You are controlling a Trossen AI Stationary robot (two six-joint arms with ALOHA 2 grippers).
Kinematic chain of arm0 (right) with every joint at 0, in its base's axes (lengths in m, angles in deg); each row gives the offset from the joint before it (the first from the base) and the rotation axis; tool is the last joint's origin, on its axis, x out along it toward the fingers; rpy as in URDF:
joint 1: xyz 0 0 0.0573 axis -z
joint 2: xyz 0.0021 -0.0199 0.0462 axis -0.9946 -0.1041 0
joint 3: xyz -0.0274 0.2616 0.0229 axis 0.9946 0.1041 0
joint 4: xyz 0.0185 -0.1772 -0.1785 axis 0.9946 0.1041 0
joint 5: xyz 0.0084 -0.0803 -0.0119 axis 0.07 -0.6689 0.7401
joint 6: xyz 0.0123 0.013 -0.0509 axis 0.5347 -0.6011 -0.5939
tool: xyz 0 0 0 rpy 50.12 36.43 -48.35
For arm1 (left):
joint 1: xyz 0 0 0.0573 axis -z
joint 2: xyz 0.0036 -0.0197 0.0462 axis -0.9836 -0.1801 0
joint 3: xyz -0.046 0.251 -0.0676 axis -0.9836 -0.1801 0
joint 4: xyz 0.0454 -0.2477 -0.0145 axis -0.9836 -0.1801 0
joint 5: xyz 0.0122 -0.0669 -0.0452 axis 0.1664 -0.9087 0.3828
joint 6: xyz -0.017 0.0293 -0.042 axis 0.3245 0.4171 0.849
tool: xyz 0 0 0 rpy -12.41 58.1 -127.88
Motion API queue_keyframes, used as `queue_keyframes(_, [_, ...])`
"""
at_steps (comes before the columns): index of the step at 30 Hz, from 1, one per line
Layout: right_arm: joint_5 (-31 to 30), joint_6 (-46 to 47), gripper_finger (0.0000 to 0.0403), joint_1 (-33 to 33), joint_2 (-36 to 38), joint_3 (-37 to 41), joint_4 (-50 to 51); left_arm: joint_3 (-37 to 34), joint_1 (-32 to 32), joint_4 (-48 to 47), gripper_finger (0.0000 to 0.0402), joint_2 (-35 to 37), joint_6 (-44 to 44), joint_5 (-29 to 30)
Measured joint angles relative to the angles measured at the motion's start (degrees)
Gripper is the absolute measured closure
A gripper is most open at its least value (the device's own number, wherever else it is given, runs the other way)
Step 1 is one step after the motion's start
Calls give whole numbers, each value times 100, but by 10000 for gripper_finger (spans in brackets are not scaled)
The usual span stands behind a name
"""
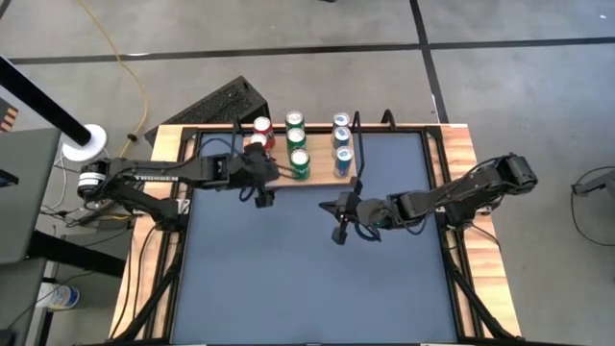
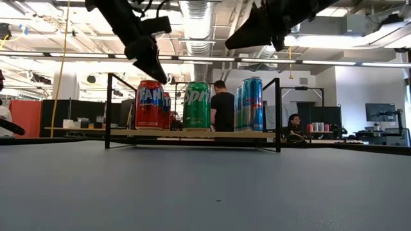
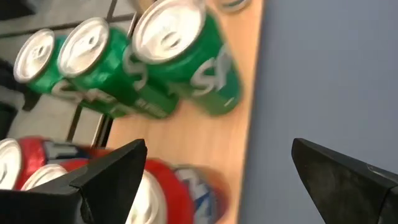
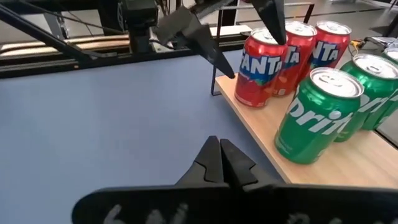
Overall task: Place canned beverage on shelf
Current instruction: Adjust the soda cans on the shelf, then return to Home Position
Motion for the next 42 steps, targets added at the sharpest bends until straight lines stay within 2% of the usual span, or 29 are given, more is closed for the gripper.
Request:
queue_keyframes(4, [-26, -50, 403, 0, 2, -4, -13, 0, -201, -92, 20, -125, -192, -204])
queue_keyframes(11, [-37, -105, 403, 26, 2, -4, -7, 91, -218, -97, 53, -435, -493, -56])
queue_keyframes(18, [-36, -198, 403, 57, 4, -4, -79, 342, -218, -706, 56, -500, -488, 99])
queue_keyframes(28, [8, -205, 403, 184, 4, -4, -69, 721, -108, -856, 56, -470, -355, -88])
queue_keyframes(32, [13, -212, 403, 179, 4, -4, -65, 945, 62, -853, 56, -169, -158, -251])
queue_keyframes(36, [40, -409, 403, 179, 45, -4, -44, 961, 217, -946, 56, 501, 202, -248])
queue_keyframes(39, [261, -561, 403, 259, 176, -4, -58, 946, 332, -982, 56, 1116, 641, -340])
queue_keyframes(42, [705, -658, 403, 472, 405, -4, -71, 674, 514, -670, 56, 1737, 1012, -686])
